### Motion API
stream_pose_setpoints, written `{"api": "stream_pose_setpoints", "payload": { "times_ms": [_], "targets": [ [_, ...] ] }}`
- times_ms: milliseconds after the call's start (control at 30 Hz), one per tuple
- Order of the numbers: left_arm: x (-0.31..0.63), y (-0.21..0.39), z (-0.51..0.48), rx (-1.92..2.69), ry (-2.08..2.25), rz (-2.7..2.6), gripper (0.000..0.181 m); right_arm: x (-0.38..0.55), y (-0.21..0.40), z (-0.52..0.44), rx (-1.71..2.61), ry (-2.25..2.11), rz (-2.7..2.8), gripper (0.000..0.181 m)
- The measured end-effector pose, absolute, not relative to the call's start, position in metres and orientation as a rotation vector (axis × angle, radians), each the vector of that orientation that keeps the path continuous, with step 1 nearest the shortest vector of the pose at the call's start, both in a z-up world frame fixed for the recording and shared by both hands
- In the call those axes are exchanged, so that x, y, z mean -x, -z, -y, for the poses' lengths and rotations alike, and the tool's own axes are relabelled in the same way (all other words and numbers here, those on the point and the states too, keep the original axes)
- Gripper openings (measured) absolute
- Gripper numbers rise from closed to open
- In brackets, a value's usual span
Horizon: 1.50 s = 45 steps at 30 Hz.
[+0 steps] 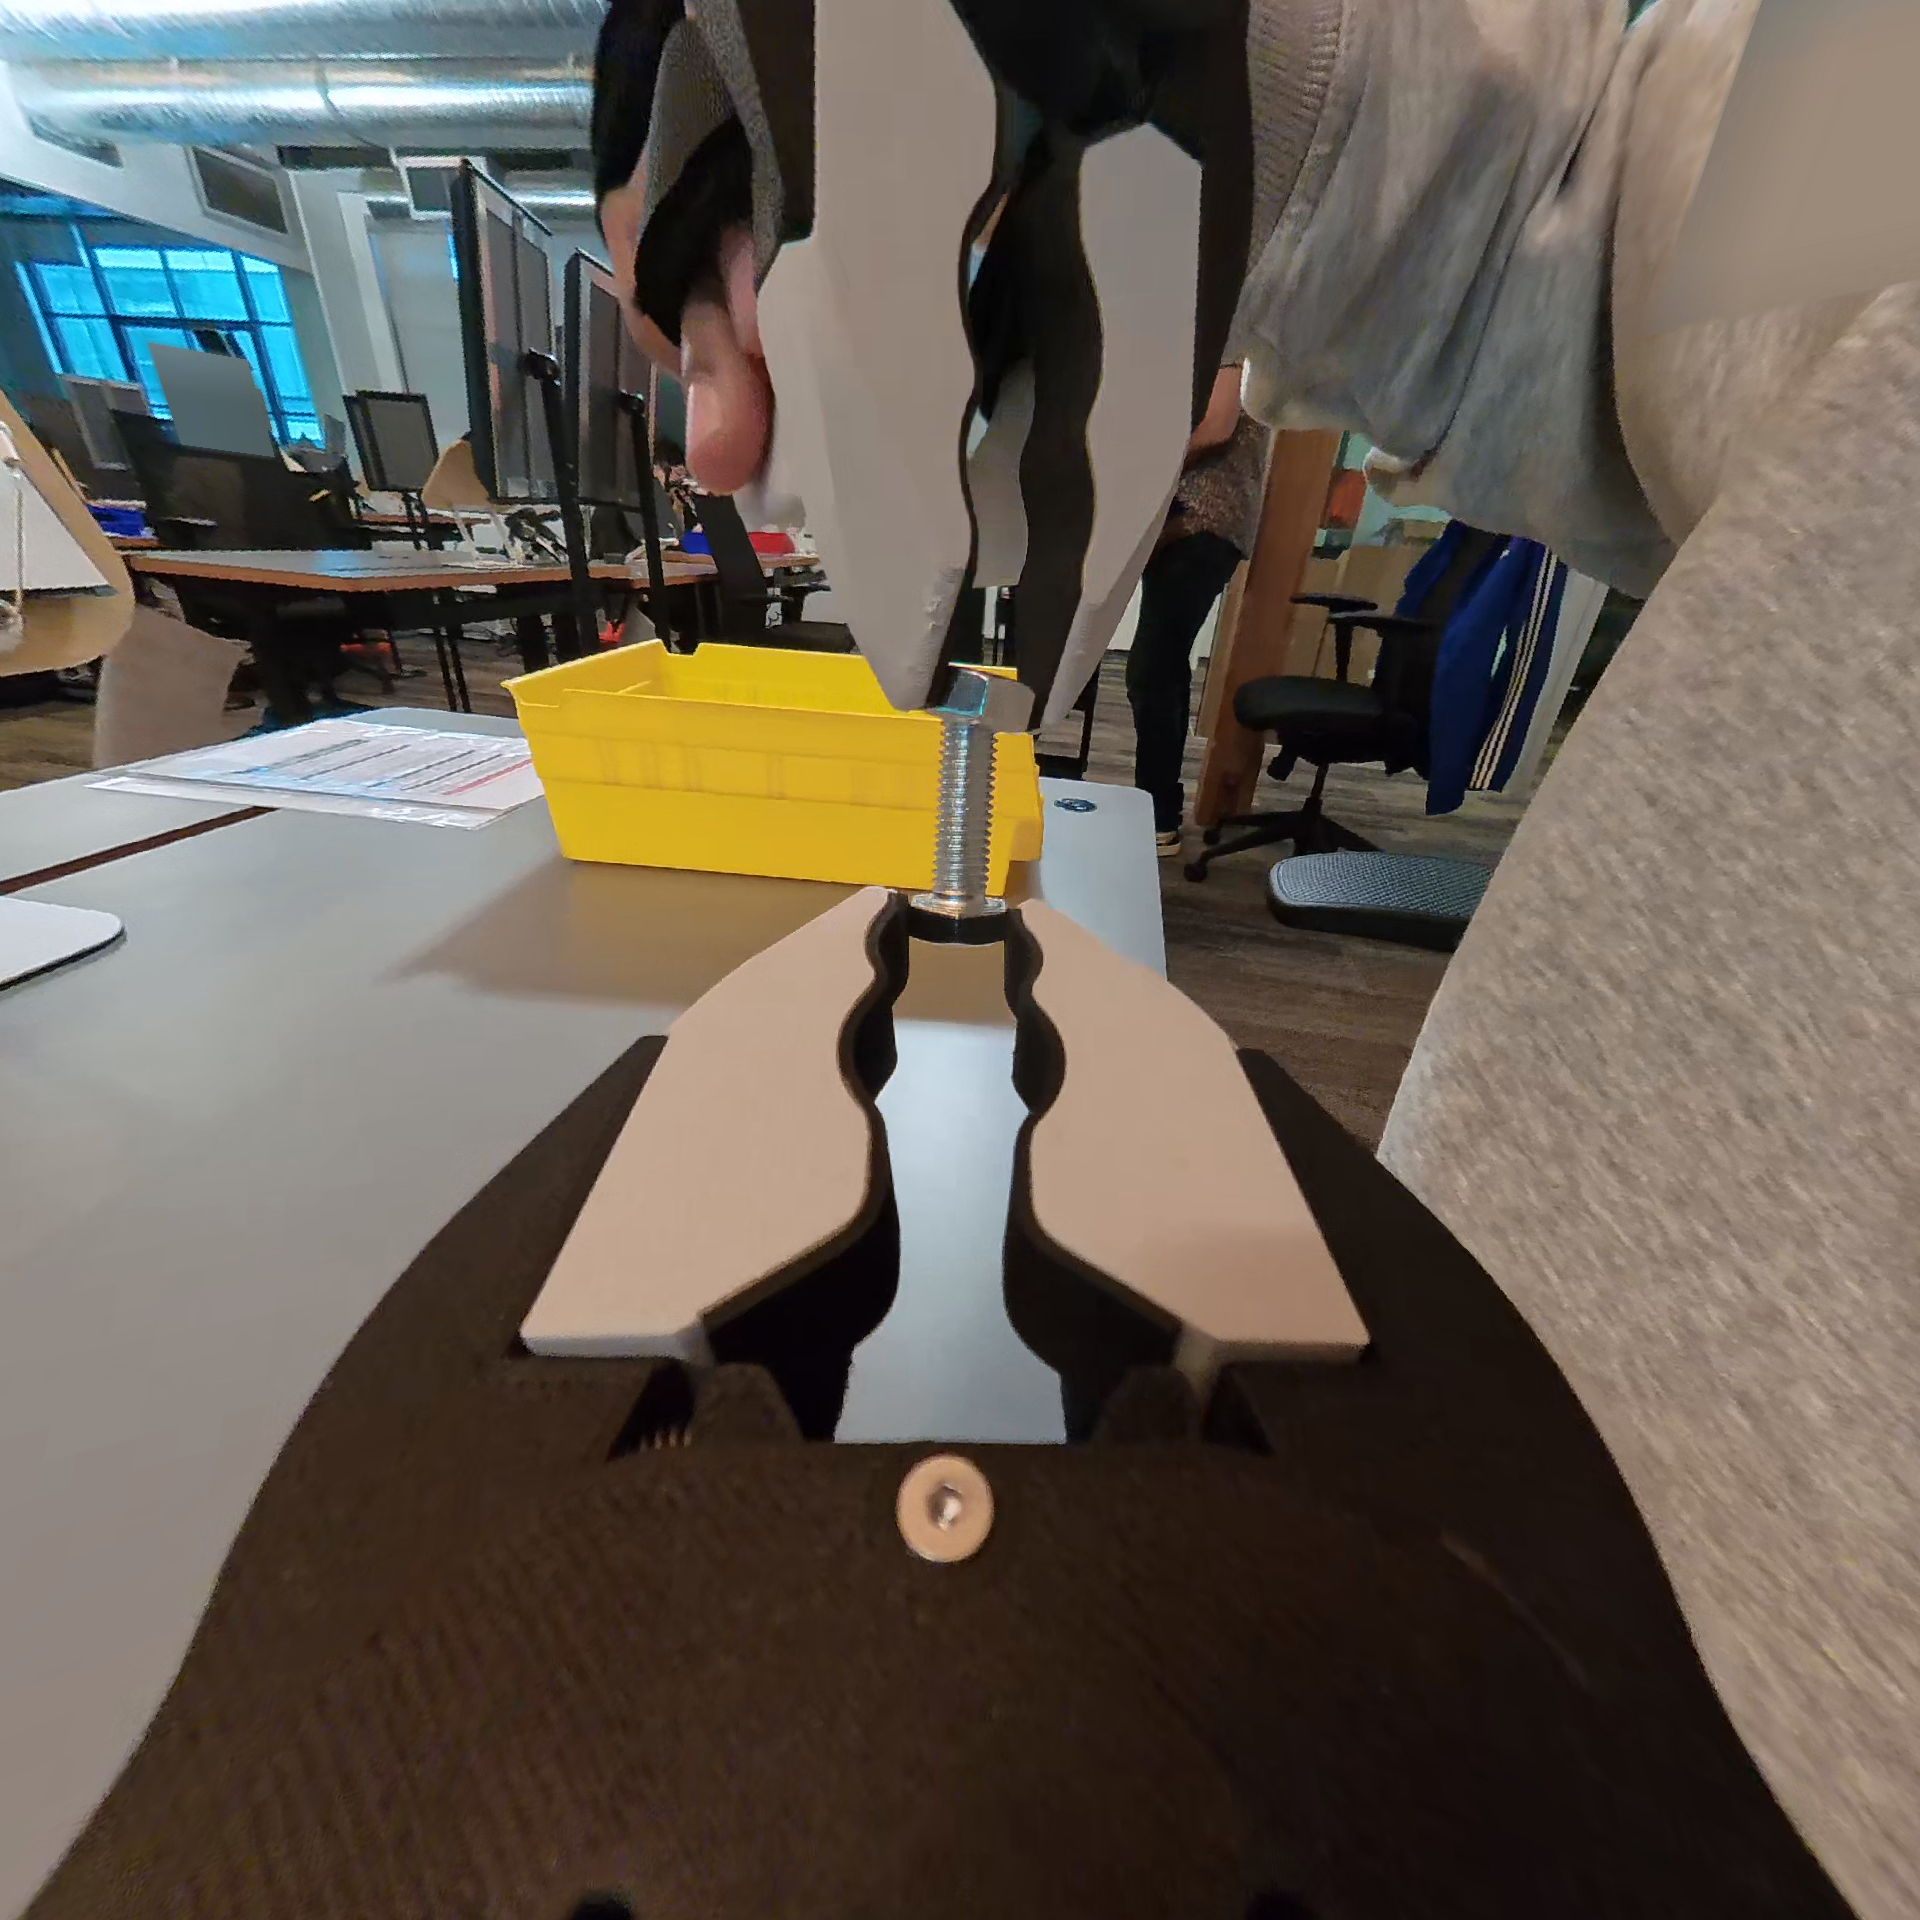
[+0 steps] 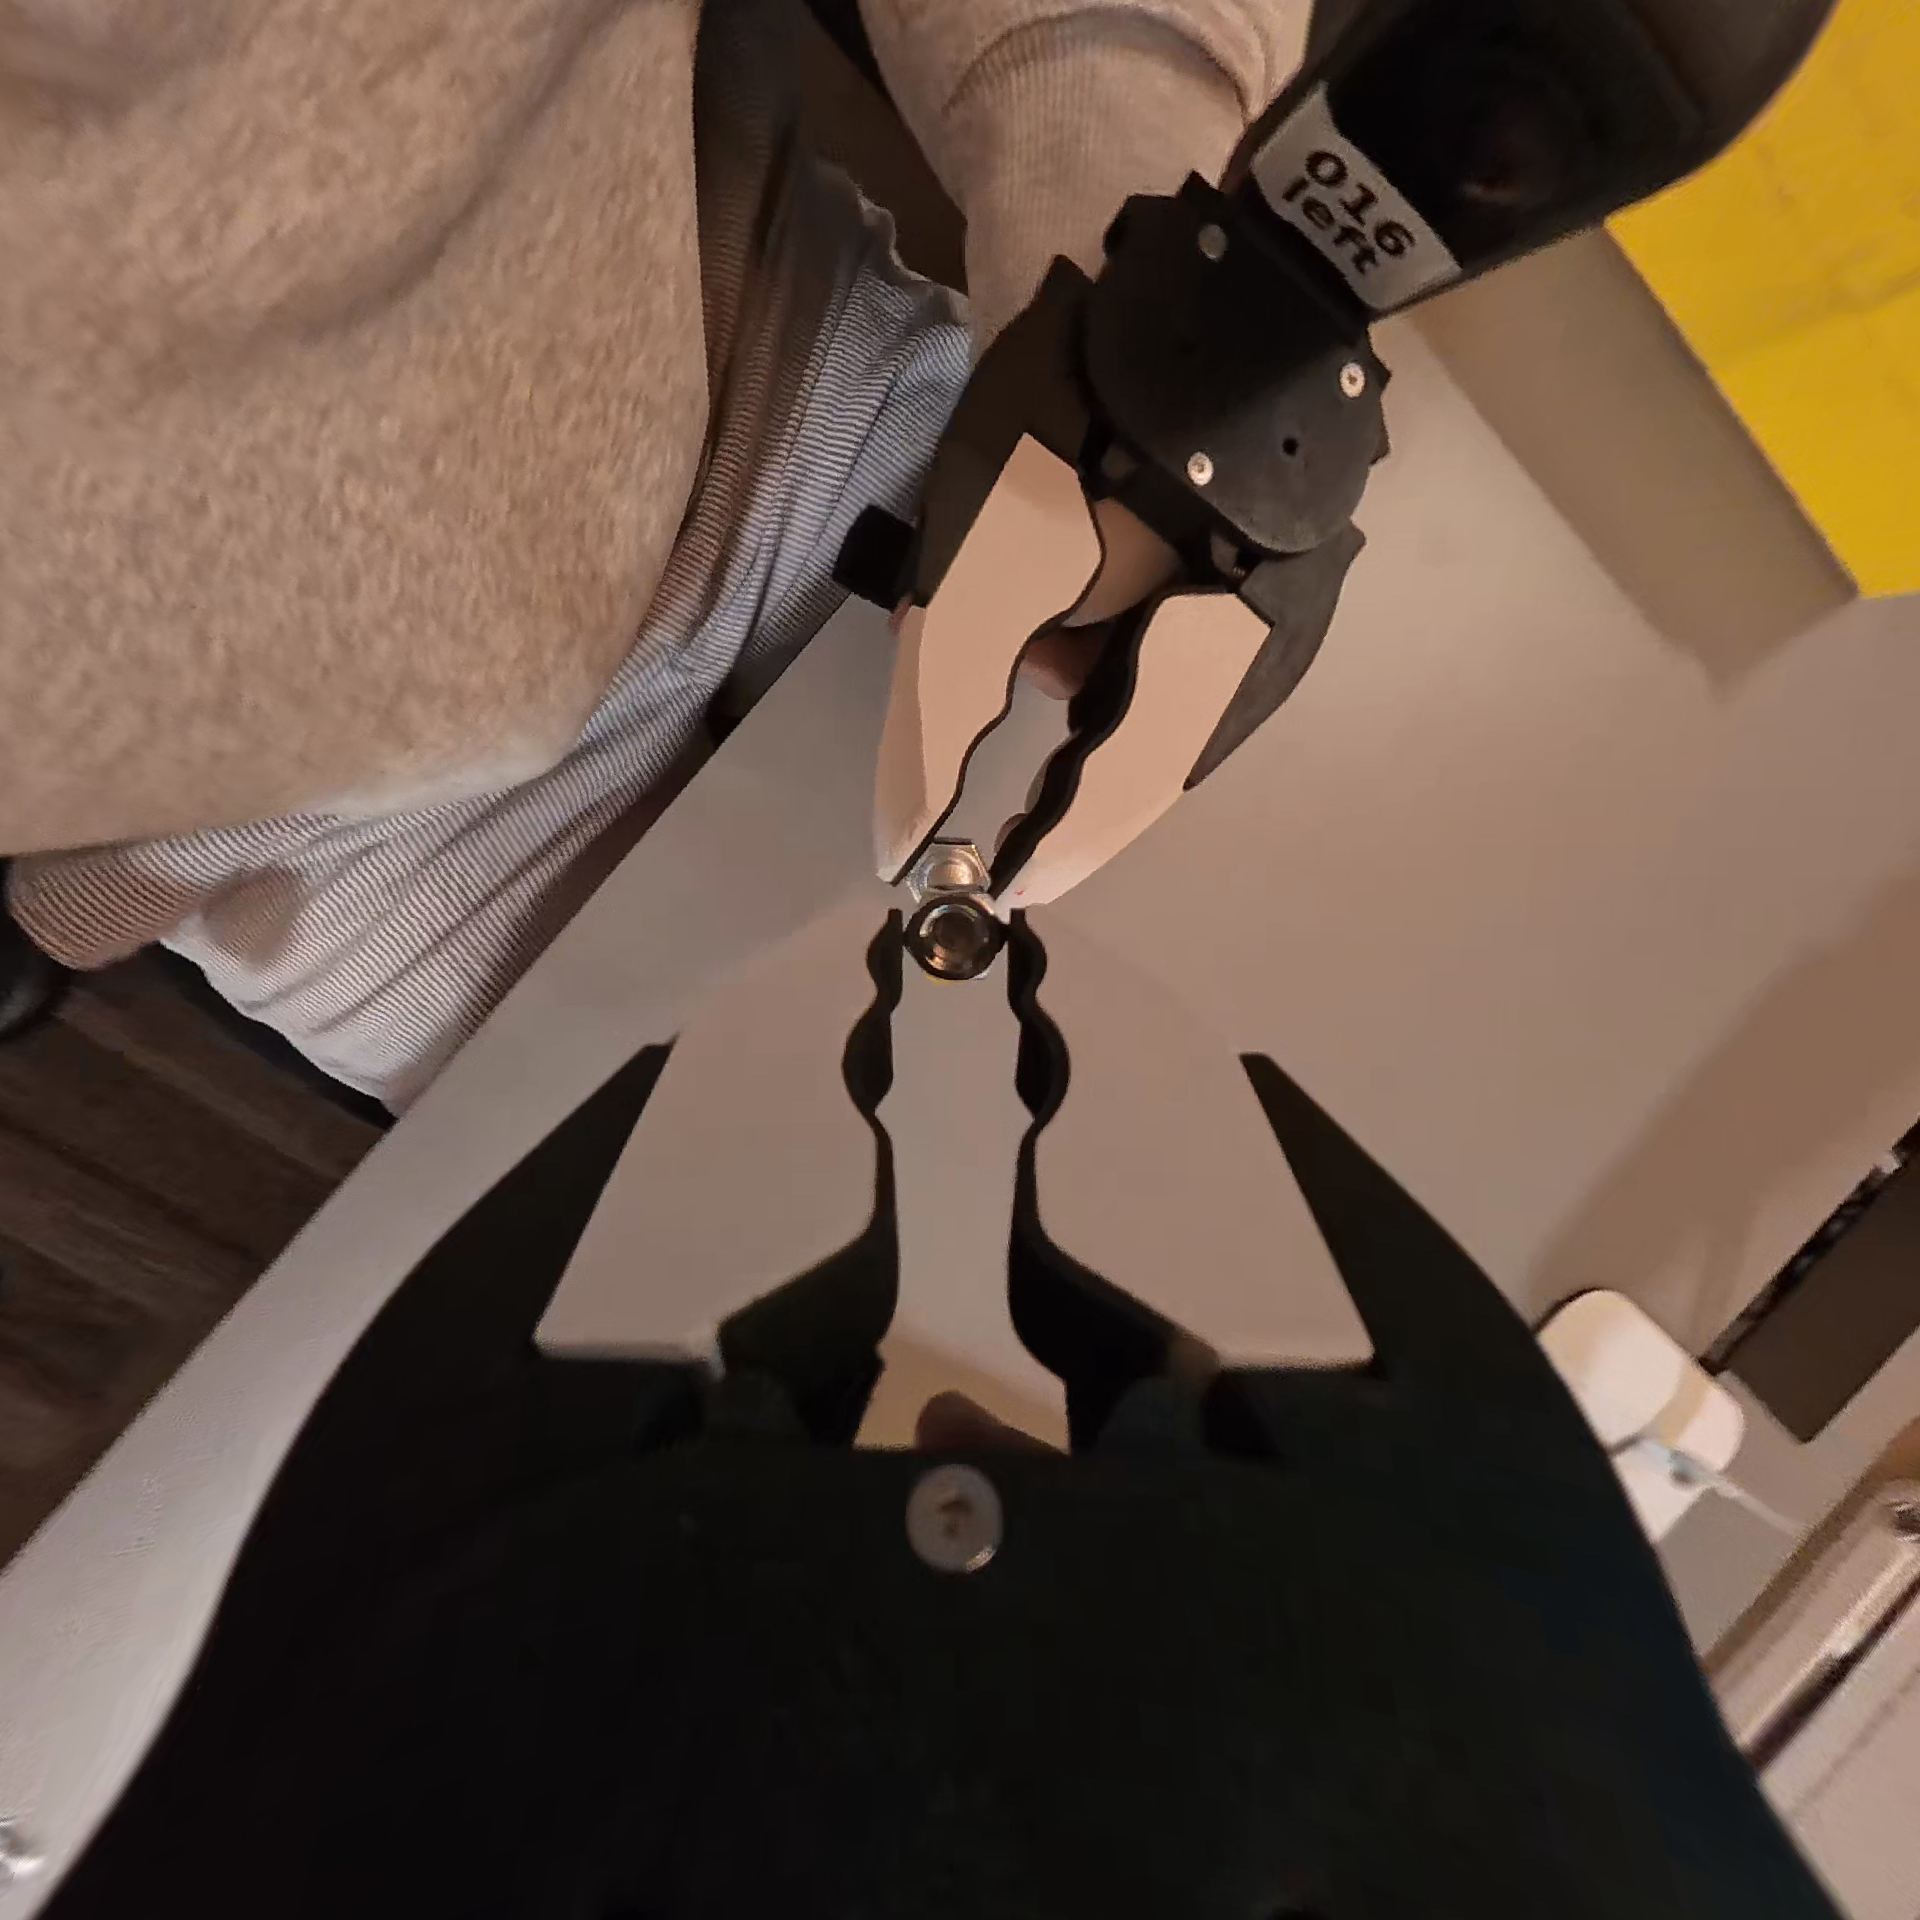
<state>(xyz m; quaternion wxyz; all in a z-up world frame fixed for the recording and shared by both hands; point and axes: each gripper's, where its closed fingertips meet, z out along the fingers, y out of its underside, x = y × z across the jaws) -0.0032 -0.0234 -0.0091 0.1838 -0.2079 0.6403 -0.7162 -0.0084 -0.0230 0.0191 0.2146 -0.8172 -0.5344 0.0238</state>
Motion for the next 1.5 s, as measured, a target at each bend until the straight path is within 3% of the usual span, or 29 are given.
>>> {"api": "stream_pose_setpoints", "payload": {
  "times_ms": [400,767,1033,1500],
  "targets": [
    [0.005,0.011,0.025,0.526,1.953,-1.837,0.018,0.011,-0.016,0.027,2.147,-0.053,1.726,0.019],
    [-0.001,0.005,0.016,0.595,1.958,-1.755,0.018,0.002,-0.021,0.015,2.587,-0.233,0.984,0.019],
    [-0.007,0.002,0.008,0.662,1.975,-1.698,0.018,-0.006,-0.024,0.004,2.66,-0.244,0.578,0.02],
    [-0.004,-0.003,0.009,0.639,1.999,-1.683,0.018,-0.006,-0.023,0.002,2.653,-0.187,0.676,0.036]
  ]
}}
